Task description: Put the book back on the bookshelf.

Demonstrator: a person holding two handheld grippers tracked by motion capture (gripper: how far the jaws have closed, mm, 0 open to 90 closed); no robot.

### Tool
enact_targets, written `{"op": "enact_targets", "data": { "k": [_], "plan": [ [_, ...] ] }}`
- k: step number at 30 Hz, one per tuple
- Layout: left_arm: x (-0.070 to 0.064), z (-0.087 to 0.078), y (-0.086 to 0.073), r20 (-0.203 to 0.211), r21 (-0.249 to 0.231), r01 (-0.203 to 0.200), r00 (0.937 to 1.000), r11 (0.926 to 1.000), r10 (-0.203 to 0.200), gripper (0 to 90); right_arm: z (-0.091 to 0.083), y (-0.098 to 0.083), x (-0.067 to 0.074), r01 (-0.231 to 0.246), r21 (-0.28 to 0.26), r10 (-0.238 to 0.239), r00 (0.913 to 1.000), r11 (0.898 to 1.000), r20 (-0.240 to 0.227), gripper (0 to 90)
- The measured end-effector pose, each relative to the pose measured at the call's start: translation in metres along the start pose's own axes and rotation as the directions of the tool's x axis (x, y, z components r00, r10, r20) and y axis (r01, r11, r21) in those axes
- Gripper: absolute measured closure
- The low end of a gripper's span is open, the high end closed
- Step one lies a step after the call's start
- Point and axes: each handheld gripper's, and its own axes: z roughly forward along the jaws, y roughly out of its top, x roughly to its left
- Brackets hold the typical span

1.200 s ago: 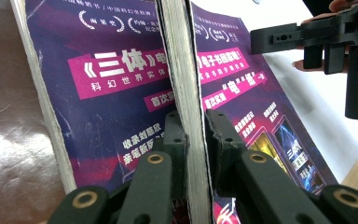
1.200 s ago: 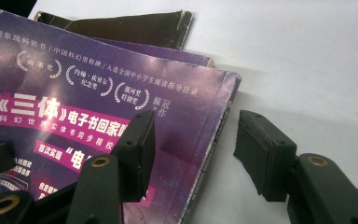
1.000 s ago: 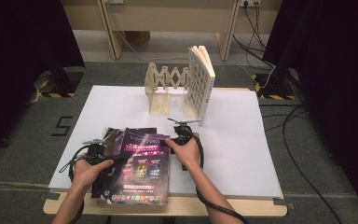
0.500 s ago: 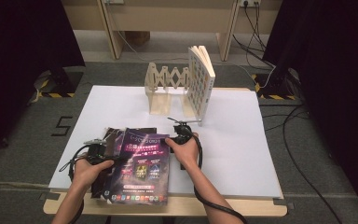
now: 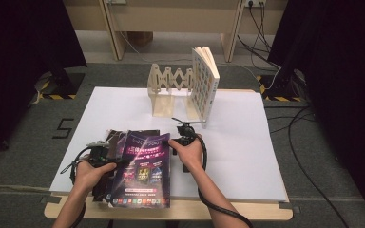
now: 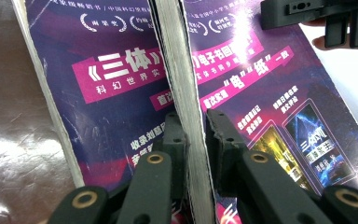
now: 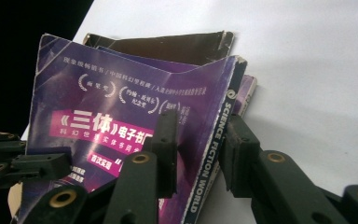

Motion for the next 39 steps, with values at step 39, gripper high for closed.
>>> {"op": "enact_targets", "data": {
  "k": [39],
  "plan": [
    [0.000, -0.008, 0.005, -0.143, -0.052, -0.079, 0.9873, 0.9956, 0.070, 47.9, -0.083, 0.015, 0.001, -0.012, -0.212, 0.007, 0.9997, 0.977, -0.023, 84.8]
  ]
}}
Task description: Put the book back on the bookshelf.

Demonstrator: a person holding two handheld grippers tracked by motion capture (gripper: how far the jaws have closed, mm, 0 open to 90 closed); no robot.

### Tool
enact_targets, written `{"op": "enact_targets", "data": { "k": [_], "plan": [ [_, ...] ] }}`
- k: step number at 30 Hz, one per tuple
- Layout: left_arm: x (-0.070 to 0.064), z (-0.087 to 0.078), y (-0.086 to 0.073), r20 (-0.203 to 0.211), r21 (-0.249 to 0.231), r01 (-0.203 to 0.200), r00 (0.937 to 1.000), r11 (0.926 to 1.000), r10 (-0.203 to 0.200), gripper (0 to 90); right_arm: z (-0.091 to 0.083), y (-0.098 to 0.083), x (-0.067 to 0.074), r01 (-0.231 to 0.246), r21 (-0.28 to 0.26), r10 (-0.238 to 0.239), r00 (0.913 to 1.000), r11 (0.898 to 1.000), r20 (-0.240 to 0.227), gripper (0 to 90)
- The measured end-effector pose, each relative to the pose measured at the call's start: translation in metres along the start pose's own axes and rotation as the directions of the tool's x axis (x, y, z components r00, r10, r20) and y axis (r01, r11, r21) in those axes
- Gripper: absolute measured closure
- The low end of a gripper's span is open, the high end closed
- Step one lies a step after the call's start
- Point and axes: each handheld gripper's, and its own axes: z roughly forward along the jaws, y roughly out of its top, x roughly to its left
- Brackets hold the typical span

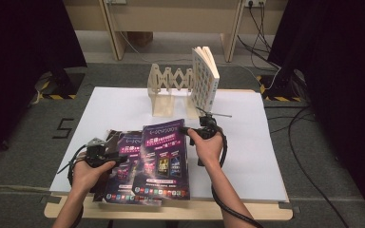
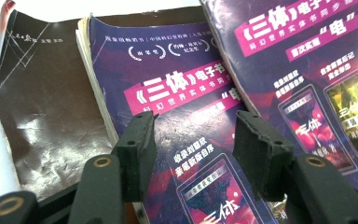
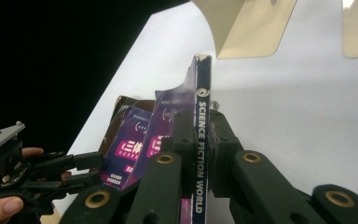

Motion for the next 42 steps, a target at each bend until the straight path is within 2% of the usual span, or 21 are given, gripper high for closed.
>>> {"op": "enact_targets", "data": {
  "k": [6, 8, 24, 34, 42],
  "plan": [
    [0.000, 0.000, 0.000, -0.008, -0.010, 0.002, 1.0000, 0.9999, -0.002, 45.8, -0.010, 0.002, -0.001, 0.011, -0.044, -0.010, 0.9999, 0.999, 0.007, 84.9],
    [-0.001, 0.001, 0.000, -0.017, -0.027, -0.002, 0.9999, 0.9996, 0.002, 44.8, -0.013, 0.002, -0.001, 0.009, -0.052, -0.008, 0.9999, 0.999, 0.009, 84.9],
    [0.000, -0.002, 0.001, -0.021, -0.052, 0.002, 0.9998, 0.9986, -0.003, 42.5, -0.032, 0.006, 0.000, 0.019, -0.137, -0.019, 0.9998, 0.990, 0.004, 84.9],
    [0.000, -0.002, 0.001, -0.023, -0.059, 0.003, 0.9997, 0.9983, -0.004, 42.3, -0.044, 0.011, 0.003, 0.016, -0.176, -0.018, 0.9998, 0.984, -0.011, 84.9],
    [0.000, -0.003, 0.001, -0.024, -0.058, 0.003, 0.9997, 0.9983, -0.005, 42.3, -0.048, 0.015, 0.003, 0.030, -0.198, -0.031, 0.9995, 0.980, 0.000, 84.9]
  ]
}}
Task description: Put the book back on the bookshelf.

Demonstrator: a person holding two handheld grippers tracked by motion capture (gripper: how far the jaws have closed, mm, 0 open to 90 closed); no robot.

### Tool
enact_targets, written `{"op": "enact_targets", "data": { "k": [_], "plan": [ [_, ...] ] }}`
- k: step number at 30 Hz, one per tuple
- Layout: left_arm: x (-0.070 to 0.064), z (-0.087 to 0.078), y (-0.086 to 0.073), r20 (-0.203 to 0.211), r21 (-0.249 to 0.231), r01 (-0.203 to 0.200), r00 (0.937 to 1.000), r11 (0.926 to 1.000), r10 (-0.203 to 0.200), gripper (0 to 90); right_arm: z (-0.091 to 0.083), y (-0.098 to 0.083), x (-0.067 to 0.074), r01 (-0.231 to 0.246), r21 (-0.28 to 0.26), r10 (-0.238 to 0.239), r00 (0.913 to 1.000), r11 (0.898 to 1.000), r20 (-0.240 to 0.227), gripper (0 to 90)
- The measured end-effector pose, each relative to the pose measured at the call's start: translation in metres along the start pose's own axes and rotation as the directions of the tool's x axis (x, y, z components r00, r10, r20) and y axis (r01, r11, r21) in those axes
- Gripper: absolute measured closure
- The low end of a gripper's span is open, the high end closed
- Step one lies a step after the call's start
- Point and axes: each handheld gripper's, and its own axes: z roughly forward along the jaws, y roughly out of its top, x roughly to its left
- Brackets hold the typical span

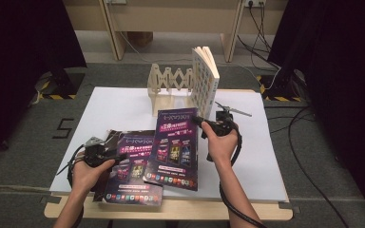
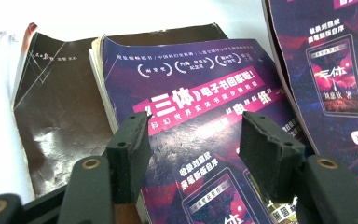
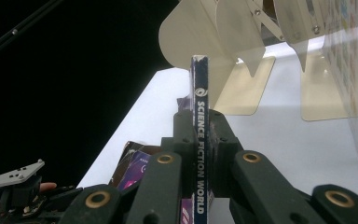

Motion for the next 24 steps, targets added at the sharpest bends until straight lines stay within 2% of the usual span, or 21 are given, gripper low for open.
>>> {"op": "enact_targets", "data": {
  "k": [9, 17, 20, 21, 24],
  "plan": [
    [0.000, 0.000, 0.000, 0.000, 0.000, 0.001, 1.0000, 1.0000, -0.001, 42.2, -0.006, 0.005, 0.002, 0.008, -0.048, -0.007, 0.9999, 0.999, 0.011, 84.9],
    [0.000, 0.000, 0.000, -0.002, 0.001, 0.001, 1.0000, 1.0000, -0.001, 42.2, -0.014, 0.014, 0.004, 0.042, -0.096, -0.039, 0.9988, 0.995, 0.029, 84.9],
    [0.000, 0.000, 0.000, -0.001, 0.001, 0.001, 1.0000, 1.0000, -0.001, 42.2, -0.016, 0.017, 0.006, 0.038, -0.110, -0.034, 0.9989, 0.993, 0.031, 84.9],
    [0.000, 0.000, 0.000, -0.001, 0.001, 0.001, 1.0000, 1.0000, -0.001, 42.2, -0.017, 0.018, 0.005, 0.054, -0.120, -0.050, 0.9981, 0.991, 0.036, 84.9],
    [0.000, -0.001, 0.000, 0.000, -0.003, 0.004, 1.0000, 1.0000, -0.004, 42.2, -0.019, 0.022, 0.007, 0.065, -0.135, -0.060, 0.9973, 0.989, 0.043, 84.9]
  ]
}}
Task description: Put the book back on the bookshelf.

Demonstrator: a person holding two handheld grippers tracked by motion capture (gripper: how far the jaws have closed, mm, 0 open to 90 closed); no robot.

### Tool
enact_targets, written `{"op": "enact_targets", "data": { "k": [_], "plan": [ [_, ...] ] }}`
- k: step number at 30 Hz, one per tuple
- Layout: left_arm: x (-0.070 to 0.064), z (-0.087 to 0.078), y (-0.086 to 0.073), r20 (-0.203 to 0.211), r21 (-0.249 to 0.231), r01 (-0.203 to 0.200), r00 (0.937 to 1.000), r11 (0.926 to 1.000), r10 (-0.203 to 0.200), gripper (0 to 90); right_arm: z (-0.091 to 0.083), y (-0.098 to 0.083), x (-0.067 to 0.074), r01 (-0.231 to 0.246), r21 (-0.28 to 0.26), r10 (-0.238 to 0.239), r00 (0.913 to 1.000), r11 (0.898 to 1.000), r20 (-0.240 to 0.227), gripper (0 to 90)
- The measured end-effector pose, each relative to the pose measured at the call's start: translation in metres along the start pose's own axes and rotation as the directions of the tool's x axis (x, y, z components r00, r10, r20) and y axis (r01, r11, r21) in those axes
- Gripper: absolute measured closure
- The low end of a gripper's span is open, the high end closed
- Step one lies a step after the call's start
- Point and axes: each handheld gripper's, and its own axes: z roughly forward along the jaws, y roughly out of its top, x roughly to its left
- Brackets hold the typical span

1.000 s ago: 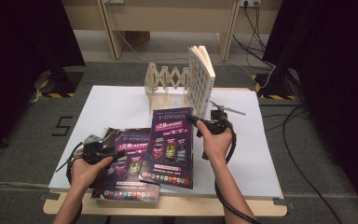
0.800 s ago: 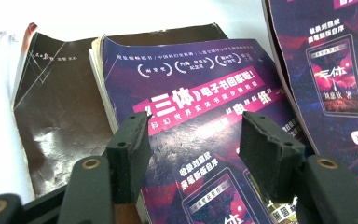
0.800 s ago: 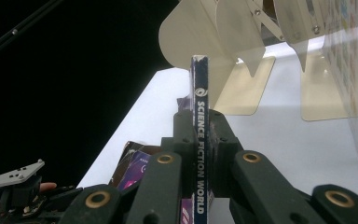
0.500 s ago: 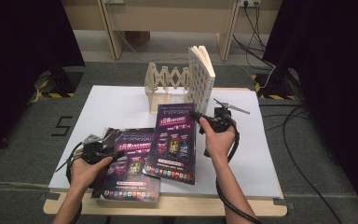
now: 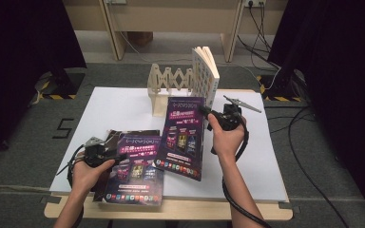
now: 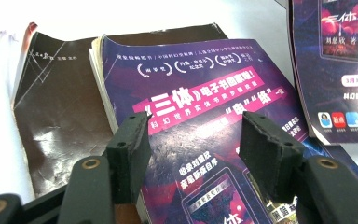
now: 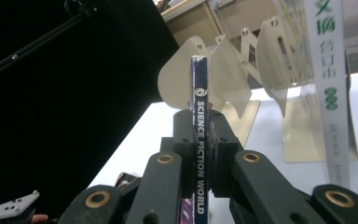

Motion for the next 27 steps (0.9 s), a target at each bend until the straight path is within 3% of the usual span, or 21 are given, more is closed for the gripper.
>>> {"op": "enact_targets", "data": {
  "k": [27],
  "plan": [
    [0.001, -0.001, 0.000, -0.001, -0.004, 0.005, 1.0000, 1.0000, -0.005, 42.3, -0.002, 0.017, 0.006, 0.028, -0.096, -0.027, 0.9995, 0.995, 0.018, 84.8]
  ]
}}
